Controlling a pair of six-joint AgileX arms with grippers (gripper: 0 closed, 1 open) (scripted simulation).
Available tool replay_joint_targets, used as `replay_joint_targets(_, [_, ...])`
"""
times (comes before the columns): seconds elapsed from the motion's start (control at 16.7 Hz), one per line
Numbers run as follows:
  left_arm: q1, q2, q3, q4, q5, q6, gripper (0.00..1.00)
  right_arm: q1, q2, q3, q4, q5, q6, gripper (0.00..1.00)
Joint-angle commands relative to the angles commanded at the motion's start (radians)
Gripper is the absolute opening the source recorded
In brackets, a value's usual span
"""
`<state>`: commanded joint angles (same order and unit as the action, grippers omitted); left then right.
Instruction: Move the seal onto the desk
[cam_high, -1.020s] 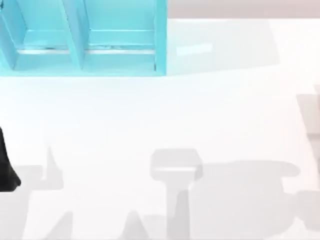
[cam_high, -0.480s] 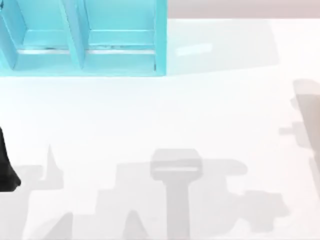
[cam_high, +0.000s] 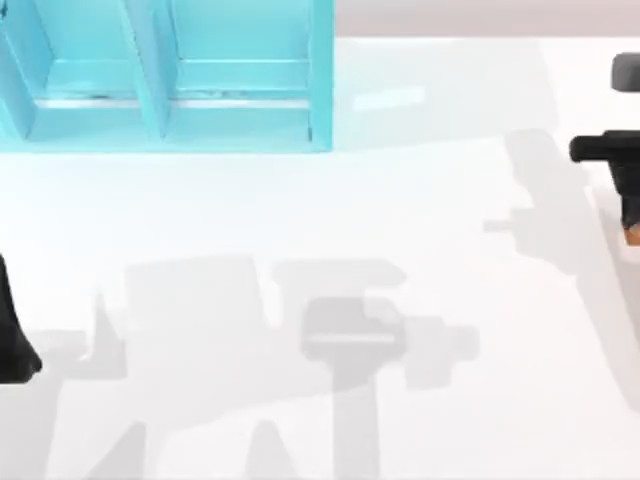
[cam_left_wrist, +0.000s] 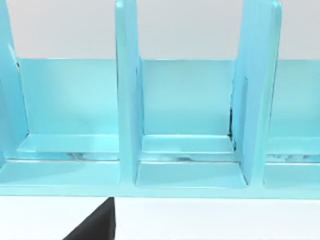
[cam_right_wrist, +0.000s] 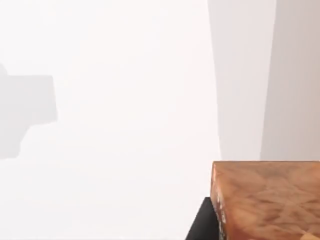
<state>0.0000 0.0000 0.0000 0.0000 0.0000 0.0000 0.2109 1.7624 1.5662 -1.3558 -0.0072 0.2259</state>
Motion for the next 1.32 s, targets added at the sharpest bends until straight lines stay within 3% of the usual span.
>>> replay_joint_targets(0.54, [0.000,0.000,0.000,0.000,0.000,0.000,1.00,0.487,0.498,0.368,0.120,0.012,0.499,0.00])
replay_joint_targets(1.32, [0.000,0.000,0.000,0.000,0.000,0.000,1.00,0.520,0.552,0.313,0.221,0.011,0.534,0.00])
